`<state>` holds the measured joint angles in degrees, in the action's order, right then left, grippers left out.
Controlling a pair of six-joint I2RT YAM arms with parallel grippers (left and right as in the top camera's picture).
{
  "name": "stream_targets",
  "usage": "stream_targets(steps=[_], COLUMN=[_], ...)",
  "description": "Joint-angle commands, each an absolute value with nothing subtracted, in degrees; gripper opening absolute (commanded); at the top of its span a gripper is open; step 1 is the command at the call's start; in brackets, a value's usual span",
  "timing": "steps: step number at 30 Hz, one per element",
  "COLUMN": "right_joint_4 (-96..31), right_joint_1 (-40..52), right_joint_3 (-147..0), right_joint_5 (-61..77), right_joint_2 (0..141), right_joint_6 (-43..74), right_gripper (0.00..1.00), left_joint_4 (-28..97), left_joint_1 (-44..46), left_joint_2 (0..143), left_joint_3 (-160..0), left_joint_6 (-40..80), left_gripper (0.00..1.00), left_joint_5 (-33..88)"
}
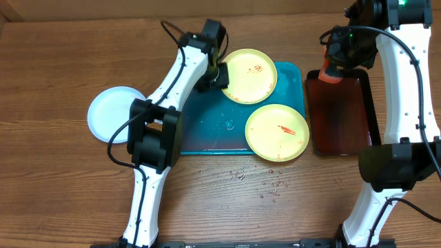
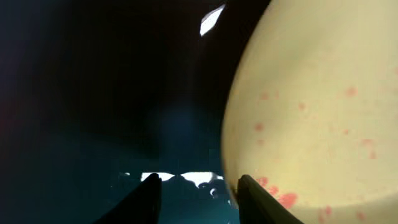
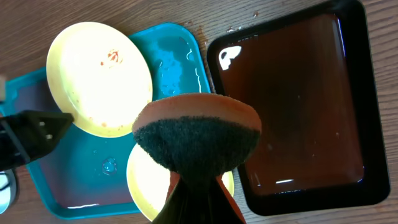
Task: Clean dirty plates on tray and stack at the side
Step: 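Move the left gripper to the upper yellow plate's rim and grip it, then drag the yellow plate toward the tray center with the left gripper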
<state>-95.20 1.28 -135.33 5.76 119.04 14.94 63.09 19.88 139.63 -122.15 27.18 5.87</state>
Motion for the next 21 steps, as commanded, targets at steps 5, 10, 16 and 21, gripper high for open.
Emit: stream_targets(steps=[5, 10, 16, 21], right_joint_4=[-95.0, -95.1, -95.0, -93.8], right_joint_1=[1.7, 1.7, 2.0, 4.1], right_joint_3=[-136.1, -136.1, -136.1, -136.1], right_joint_5=[6.0, 6.1, 6.1, 6.1], right_joint_2=[118.7, 118.7, 118.7, 119.5], right_joint_6=[14.5, 14.5, 14.5, 14.5], right_gripper=[0.04, 0.04, 0.04, 0.04], left_joint_4=[57.5, 56.7, 62.4, 71.7], left_joint_1=[20.3, 20.0, 16.9, 12.2], left_joint_2=[138.3, 138.3, 138.2, 138.2], left_joint_3=[-116.4, -116.3, -118.3, -120.0], left_joint_6=[33.3, 33.0, 24.1, 16.3], left_gripper=[0.25, 0.04, 0.04, 0.04], left_joint_5=[9.0, 8.4, 11.5, 12.1])
